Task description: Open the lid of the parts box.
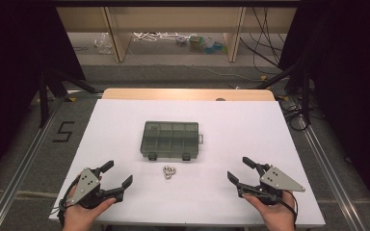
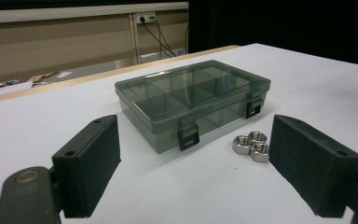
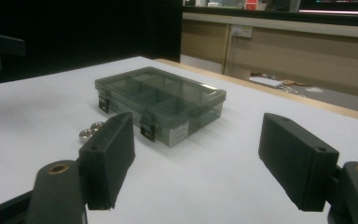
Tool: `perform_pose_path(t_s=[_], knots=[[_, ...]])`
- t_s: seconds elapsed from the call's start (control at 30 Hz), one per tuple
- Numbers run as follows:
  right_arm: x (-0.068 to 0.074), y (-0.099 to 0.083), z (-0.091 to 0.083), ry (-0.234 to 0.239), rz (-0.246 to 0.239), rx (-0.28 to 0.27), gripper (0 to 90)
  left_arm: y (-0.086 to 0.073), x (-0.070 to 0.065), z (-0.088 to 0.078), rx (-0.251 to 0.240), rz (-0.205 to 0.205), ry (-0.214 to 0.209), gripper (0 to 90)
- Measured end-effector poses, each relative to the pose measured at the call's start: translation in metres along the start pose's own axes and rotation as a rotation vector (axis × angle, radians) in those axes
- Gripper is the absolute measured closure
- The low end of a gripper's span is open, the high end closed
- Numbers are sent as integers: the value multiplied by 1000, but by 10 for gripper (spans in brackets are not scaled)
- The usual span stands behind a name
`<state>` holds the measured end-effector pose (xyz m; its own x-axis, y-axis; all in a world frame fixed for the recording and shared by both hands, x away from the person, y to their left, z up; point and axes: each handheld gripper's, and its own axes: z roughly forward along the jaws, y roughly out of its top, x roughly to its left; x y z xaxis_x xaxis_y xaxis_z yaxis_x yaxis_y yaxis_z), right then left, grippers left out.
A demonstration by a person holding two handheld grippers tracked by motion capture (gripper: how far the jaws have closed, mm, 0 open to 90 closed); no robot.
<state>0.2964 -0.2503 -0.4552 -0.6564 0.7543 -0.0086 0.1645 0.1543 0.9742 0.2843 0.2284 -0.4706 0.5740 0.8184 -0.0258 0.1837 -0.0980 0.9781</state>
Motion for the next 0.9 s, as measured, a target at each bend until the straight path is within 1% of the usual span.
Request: perform_pose_path(t_s=[0.03, 0.07, 0.1, 0.13, 0.17, 0.2, 0.23, 0.27, 0.3, 0.33, 0.37, 0.4, 0.43, 0.47, 0.5, 0.53, 0.57, 0.6, 0.63, 0.67, 0.7, 0.73, 0.8, 0.87, 0.9], knots=[[0, 0, 0, 0, 0, 0, 283, 0, 1, 0, 3, 3, 2, 163], [-1, -1, 1, 4, -1, -15, 287, 0, 2, 0, 4, 3, 6, 165], [-2, -2, 1, -3, 3, -15, 298, 0, 3, 2, -5, -1, 1, 175], [-3, -3, 2, -3, -2, -6, 338, 0, 4, 2, -3, -2, 4, 193], [-3, -3, 2, -3, -2, -6, 338, 0, 4, 1, 1, -3, 10, 193], [-4, -3, 2, 6, -12, -5, 353, 0, 4, 1, 7, 7, 18, 205], [-5, -3, 2, 3, -20, 0, 372, 0, 4, 1, 7, 2, 25, 225], [-5, -3, 3, -2, -24, 5, 390, -1, 4, 1, -11, 9, 30, 241], [-5, -3, 3, -3, -35, 22, 421, -1, 5, 0, -8, 28, 28, 276], [-5, 0, 3, 14, -35, 25, 467, -2, 4, -4, 12, 29, 29, 346], [-5, 0, 3, 14, -35, 25, 467, -2, 4, -4, 12, 29, 29, 390], [-4, 1, 3, -1, -45, 24, 488, -2, 5, -5, 2, 17, 29, 390], [-3, 3, 4, -12, -44, 19, 520, -1, 5, -6, 5, 15, 42, 432], [-2, 4, 5, -11, -49, 18, 549, 1, 6, -8, -8, 13, 40, 476], [-1, 5, 7, -5, -43, 16, 617, 2, 6, -9, -2, 18, 44, 555], [-1, 6, 7, -6, -49, 32, 655, 4, 7, -10, 2, 15, 54, 596], [-1, 7, 8, -3, -62, 31, 703, 5, 7, -11, 16, 12, 62, 666], [-1, 8, 8, 1, -64, 36, 741, 7, 8, -11, 23, 3, 49, 725], [-2, 9, 9, 9, -90, 53, 803, 8, 9, -11, 27, -4, 49, 803], [-3, 9, 10, 3, -114, 70, 878, 9, 10, -10, 42, -6, 59, 897], [-3, 9, 10, 3, -114, 70, 878, 9, 10, -9, 58, -10, 66, 897], [-3, 9, 10, 15, -114, 89, 900, 10, 12, -7, 72, -14, 60, 899], [-3, 10, 14, 13, -122, 115, 900, 10, 13, -3, 96, -18, 62, 900], [-3, 12, 20, 19, -117, 140, 900, 12, 14, 3, 110, -19, 57, 900], [-3, 12, 20, 19, -117, 140, 900, 13, 14, 6, 113, -24, 53, 900]])
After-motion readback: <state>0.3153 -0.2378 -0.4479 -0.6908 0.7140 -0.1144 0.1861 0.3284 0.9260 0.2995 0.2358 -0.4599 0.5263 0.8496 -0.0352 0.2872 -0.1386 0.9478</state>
